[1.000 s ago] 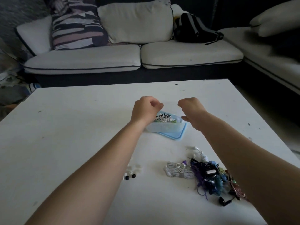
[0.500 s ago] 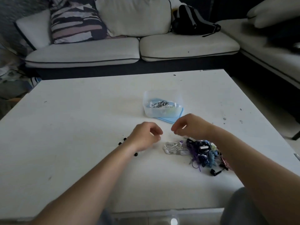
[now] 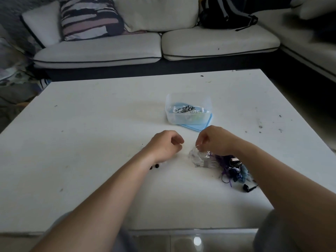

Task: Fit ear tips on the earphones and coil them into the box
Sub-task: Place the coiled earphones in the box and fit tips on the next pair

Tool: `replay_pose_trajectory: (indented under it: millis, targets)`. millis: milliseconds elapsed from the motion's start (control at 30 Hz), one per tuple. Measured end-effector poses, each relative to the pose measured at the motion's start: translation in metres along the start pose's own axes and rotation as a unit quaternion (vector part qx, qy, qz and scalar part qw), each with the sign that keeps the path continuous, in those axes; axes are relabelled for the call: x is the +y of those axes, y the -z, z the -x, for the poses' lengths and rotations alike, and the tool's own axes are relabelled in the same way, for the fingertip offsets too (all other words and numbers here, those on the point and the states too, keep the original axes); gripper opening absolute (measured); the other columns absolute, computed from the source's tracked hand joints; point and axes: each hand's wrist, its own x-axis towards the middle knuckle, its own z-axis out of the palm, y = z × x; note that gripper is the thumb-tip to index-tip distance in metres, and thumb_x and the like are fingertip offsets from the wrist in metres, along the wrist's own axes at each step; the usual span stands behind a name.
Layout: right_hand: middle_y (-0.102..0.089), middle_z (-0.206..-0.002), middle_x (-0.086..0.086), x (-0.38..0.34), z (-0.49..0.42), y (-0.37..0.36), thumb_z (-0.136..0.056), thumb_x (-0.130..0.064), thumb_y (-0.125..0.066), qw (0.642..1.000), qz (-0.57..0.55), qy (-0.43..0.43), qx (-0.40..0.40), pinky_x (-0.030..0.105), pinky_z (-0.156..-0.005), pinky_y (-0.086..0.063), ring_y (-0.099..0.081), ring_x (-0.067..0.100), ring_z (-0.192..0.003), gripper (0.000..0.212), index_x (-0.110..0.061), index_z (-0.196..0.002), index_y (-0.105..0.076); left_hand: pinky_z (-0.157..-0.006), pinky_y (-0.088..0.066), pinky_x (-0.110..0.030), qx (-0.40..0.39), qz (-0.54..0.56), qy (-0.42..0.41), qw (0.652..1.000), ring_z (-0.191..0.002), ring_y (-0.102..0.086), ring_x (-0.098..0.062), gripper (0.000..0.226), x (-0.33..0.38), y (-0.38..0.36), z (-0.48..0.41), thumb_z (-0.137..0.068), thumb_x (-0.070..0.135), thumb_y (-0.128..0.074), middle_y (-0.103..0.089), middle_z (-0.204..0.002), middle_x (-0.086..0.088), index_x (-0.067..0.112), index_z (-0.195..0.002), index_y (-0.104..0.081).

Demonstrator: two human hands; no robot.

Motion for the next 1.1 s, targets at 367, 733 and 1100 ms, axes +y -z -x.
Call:
replay_pose_trajectory:
  millis: [367,733,1100]
  targets:
    - [-0.073,-0.085,0.009,-0.014,0.015,0.019,-0.093,-0.013,-0.068,0.92,-0.393,-0.012,-0.015,0.032,-0.071,-0.06,-0.07,0.02,-0.076,0.006,-0.008,-0.094,-0.071,-0.085,-0.055,-0.035,-0.106,0.385,0.084,0.913,-0.094,-0.072,-0.026,0.027,0.022,0.006,0.005,-0.098,0.009,-0.05,-0.074,-0.105,-0.011,0.015,-0.116,-0.068]
    - [-0.067,-0.08,0.011,-0.026,0.015,0.013,-0.095,-0.003,-0.055,0.89,-0.453,-0.025,-0.033,0.025,-0.057,-0.053,-0.07,0.022,-0.077,0.014,-0.009,-0.096,-0.067,-0.078,-0.057,-0.027,-0.047,0.443,0.071,0.892,-0.082,-0.072,-0.02,0.019,0.018,0.018,0.007,-0.093,0.007,-0.064,-0.074,-0.092,-0.007,0.013,-0.109,-0.07]
    - [-0.069,-0.082,0.005,-0.064,0.005,-0.018,-0.096,-0.031,-0.064,0.888,-0.453,-0.002,0.075,0.024,-0.047,-0.039,-0.054,0.015,-0.052,0.018,-0.014,-0.091,-0.064,-0.069,-0.056,-0.021,0.001,0.438,0.062,0.897,-0.075,-0.07,-0.017,0.026,0.006,0.043,0.018,-0.087,0.004,-0.071,-0.074,-0.086,-0.007,0.008,-0.113,-0.069]
